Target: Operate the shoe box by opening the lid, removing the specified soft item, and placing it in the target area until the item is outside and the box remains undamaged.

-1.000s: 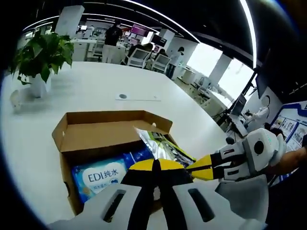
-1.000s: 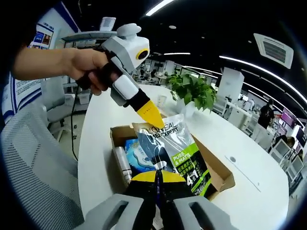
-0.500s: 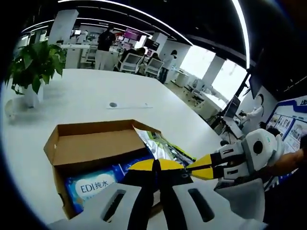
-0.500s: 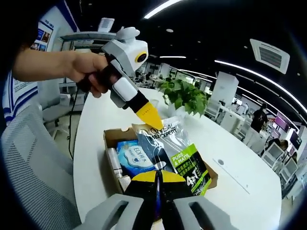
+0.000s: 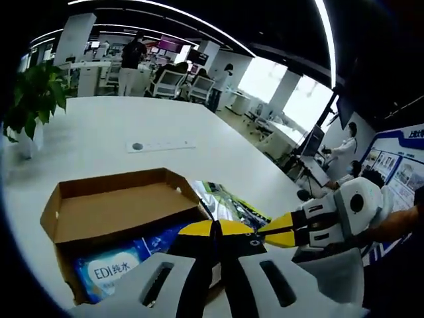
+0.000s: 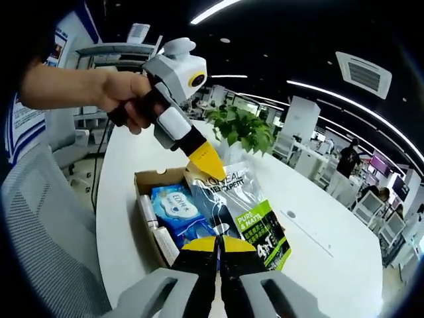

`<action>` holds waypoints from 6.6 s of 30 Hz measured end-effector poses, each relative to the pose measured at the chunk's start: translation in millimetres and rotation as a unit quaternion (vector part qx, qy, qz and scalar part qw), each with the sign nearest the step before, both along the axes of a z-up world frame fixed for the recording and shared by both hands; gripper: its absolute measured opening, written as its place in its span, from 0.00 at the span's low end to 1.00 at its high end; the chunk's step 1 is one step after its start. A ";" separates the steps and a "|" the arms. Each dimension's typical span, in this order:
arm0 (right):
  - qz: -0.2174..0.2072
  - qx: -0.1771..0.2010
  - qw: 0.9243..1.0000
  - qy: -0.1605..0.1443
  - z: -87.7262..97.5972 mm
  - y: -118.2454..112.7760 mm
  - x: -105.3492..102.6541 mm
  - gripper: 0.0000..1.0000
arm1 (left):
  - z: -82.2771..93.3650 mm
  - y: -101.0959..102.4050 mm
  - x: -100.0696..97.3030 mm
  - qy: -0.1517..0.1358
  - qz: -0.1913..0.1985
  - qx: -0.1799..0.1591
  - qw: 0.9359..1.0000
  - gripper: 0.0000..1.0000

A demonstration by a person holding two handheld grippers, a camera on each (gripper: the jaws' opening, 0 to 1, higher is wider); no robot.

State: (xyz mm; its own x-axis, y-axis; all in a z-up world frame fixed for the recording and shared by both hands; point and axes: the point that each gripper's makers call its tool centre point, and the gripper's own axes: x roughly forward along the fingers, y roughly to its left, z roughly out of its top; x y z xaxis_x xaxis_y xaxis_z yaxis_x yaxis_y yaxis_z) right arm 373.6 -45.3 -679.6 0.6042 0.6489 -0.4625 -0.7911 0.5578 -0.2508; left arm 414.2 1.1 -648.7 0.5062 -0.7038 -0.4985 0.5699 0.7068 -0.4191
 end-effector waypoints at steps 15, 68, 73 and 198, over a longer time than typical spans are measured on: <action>-0.023 -0.010 1.000 0.011 -17.8 -30.9 1.9 0.00 | -19.3 -33.0 4.5 0.017 -0.031 0.019 0.999 0.00; -0.059 -0.018 0.994 0.090 -112.0 -91.8 20.9 0.00 | -107.1 -94.4 25.1 0.064 -0.069 0.111 0.989 0.00; -0.057 -0.015 0.994 0.094 -115.7 -93.0 23.0 0.00 | -109.9 -95.4 27.0 0.063 -0.068 0.118 0.989 0.00; -0.143 -0.045 0.969 0.196 -176.8 -170.3 45.4 0.54 | -71.4 165.6 -38.0 0.020 0.145 0.120 0.982 0.36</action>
